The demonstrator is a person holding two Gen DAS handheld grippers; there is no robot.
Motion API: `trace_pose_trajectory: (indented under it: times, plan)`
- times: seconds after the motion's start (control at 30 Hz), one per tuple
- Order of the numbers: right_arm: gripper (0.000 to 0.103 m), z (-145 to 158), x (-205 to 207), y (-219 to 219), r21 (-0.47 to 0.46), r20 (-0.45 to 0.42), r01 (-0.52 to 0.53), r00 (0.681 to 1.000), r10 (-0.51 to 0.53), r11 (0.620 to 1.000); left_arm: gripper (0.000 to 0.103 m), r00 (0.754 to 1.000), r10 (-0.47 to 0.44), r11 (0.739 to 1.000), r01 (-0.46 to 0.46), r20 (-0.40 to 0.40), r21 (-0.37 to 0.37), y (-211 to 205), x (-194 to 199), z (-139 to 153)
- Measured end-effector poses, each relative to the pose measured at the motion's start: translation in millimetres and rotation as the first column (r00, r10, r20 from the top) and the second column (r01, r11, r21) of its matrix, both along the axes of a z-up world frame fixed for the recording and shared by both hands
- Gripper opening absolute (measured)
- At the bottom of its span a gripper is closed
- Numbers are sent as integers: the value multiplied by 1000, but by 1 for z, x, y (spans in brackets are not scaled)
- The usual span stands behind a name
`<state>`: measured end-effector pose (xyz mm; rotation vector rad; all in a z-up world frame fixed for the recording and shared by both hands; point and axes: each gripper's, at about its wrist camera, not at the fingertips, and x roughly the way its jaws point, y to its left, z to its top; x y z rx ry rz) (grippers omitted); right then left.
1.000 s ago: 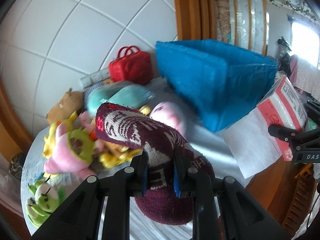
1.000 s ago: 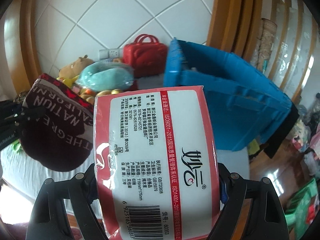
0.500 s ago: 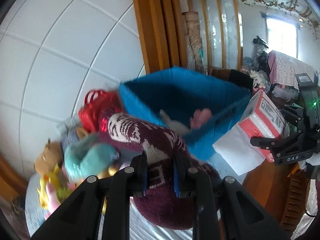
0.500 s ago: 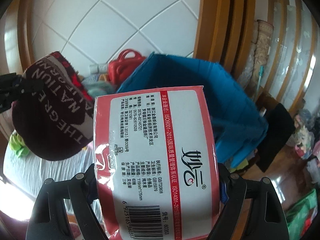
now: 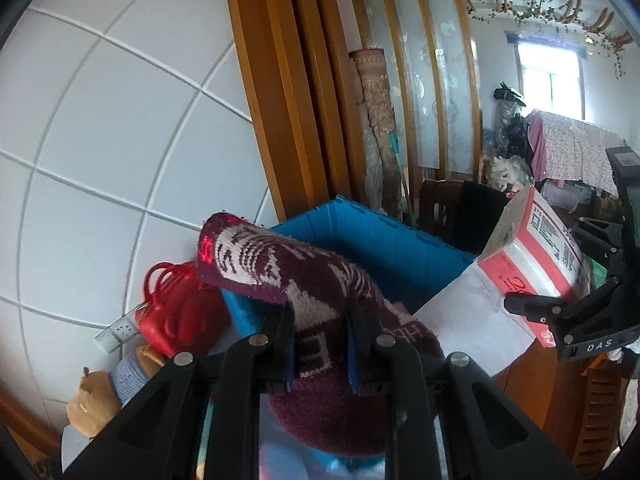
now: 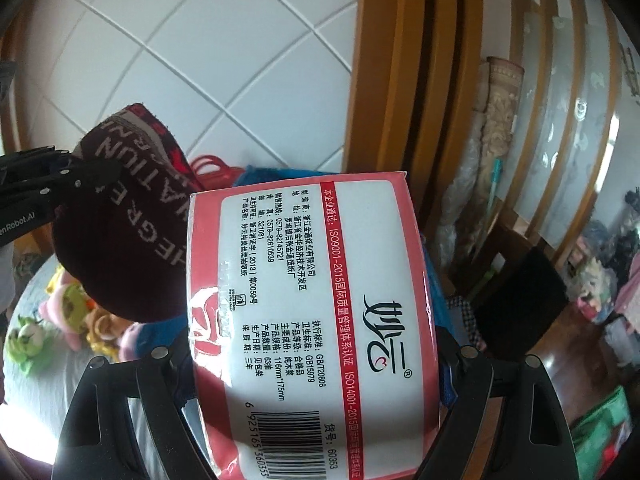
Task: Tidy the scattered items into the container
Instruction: 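Carry the sock in the left tool and tissue pack in the right tool over the blue crate, then open the left tool to drop the sock while the right tool releases the tissue pack into the crate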
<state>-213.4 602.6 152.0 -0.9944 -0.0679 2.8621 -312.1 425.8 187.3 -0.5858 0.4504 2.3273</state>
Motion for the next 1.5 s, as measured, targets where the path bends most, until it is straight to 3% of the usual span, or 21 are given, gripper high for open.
trace_pose_trajectory:
  times: [0.2, 0.37, 0.57, 0.87, 1.03, 1.3, 1.5]
  plan:
    - [86, -18, -93, 60, 29, 77, -41, 996, 39, 999, 19, 994, 82, 995, -79, 73, -53, 66, -78, -36]
    - [86, -37, -180, 106, 7, 143, -110, 984, 108, 994, 19, 972, 169, 982, -153, 162, -110, 114, -150, -69]
    - [86, -72, -286, 135, -18, 238, -176, 955, 175, 984, 19, 921, 274, 955, -228, 276, -188, 151, -229, -115]
    - [86, -144, -410, 146, -50, 414, -150, 897, 157, 987, 19, 834, 398, 904, -286, 383, -317, 175, -317, -179]
    - [86, -190, -451, 142, -71, 504, -129, 851, 147, 989, 19, 787, 439, 880, -282, 432, -381, 179, -339, -220]
    - [86, -241, -471, 134, -34, 596, -134, 793, 127, 990, 19, 733, 484, 856, -283, 478, -432, 172, -346, -260]
    - [86, -259, -476, 136, -38, 618, -125, 777, 122, 991, 24, 716, 502, 847, -291, 486, -445, 167, -347, -271]
